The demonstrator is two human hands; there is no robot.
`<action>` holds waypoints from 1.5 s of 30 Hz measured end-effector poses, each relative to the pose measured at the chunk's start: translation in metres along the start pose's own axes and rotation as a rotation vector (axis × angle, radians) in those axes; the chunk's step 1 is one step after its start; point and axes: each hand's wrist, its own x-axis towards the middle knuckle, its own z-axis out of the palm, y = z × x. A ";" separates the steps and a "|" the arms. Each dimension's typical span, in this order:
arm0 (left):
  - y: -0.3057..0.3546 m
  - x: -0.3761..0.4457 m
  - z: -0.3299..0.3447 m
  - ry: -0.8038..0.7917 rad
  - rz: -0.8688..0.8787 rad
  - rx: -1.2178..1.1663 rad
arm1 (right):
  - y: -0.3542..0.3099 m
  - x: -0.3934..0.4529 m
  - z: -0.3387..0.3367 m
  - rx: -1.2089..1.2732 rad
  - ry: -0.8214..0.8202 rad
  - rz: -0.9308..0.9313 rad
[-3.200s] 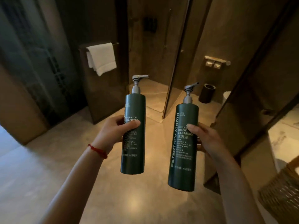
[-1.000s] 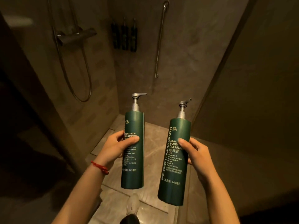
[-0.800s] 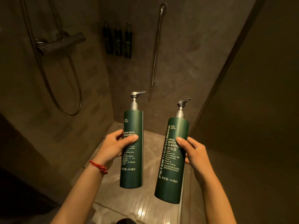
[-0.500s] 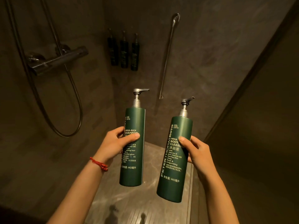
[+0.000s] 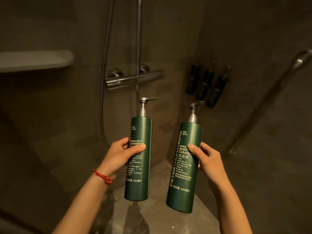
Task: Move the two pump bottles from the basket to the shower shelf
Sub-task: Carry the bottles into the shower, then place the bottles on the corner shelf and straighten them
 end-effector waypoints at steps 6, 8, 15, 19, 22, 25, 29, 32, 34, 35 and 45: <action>0.017 0.013 -0.018 0.310 0.066 -0.016 | -0.016 0.089 0.025 -0.016 -0.338 -0.088; 0.019 0.009 -0.026 0.409 0.082 -0.017 | -0.021 0.108 0.042 -0.016 -0.446 -0.106; 0.039 -0.007 -0.071 0.633 0.137 -0.016 | -0.040 0.144 0.121 0.047 -0.720 -0.160; 0.065 -0.003 -0.105 0.685 0.204 0.040 | -0.058 0.161 0.169 0.102 -0.753 -0.213; 0.090 0.002 -0.131 0.706 0.268 0.084 | -0.076 0.172 0.203 0.136 -0.757 -0.262; 0.118 0.009 -0.153 0.704 0.339 0.125 | -0.097 0.184 0.227 0.143 -0.750 -0.327; 0.151 0.021 -0.173 0.718 0.432 0.132 | -0.127 0.202 0.247 0.158 -0.705 -0.395; 0.172 0.029 -0.185 0.720 0.496 0.153 | -0.150 0.213 0.258 0.156 -0.693 -0.473; 0.186 0.034 -0.193 0.726 0.524 0.180 | -0.165 0.221 0.267 0.181 -0.708 -0.525; 0.193 0.038 -0.197 0.730 0.535 0.195 | -0.172 0.224 0.273 0.190 -0.711 -0.549; 0.234 0.077 -0.242 0.717 0.644 0.304 | -0.218 0.267 0.318 0.275 -0.774 -0.680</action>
